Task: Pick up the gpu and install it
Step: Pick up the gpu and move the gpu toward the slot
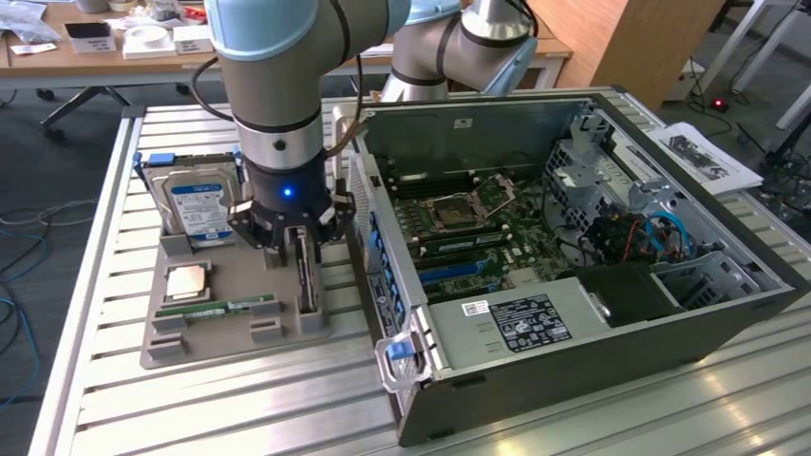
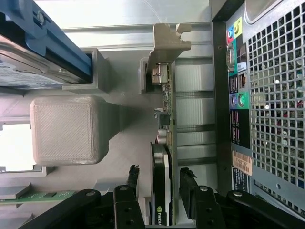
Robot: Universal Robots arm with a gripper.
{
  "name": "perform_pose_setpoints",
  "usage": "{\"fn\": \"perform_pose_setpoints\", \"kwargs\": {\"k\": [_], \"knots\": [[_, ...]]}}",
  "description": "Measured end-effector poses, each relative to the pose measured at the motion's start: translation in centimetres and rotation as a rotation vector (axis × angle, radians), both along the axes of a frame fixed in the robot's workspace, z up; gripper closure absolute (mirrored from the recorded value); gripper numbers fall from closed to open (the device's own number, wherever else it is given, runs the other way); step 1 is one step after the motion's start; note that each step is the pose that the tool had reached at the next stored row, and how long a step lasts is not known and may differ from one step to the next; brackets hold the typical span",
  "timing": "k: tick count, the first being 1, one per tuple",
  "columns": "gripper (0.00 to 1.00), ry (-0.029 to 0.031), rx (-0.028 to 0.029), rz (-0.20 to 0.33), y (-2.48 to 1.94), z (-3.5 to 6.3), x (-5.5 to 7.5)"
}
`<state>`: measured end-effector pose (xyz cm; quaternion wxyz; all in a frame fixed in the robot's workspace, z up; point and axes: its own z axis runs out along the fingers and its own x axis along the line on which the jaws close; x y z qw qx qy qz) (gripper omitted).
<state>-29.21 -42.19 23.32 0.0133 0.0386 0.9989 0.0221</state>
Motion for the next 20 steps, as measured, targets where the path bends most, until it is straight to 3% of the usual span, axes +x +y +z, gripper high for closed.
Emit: {"fn": "perform_pose_setpoints", "kwargs": {"k": [20], "knots": [[0.53, 0.0005, -0.0002, 0.000, -0.13, -0.18, 0.12]]}}
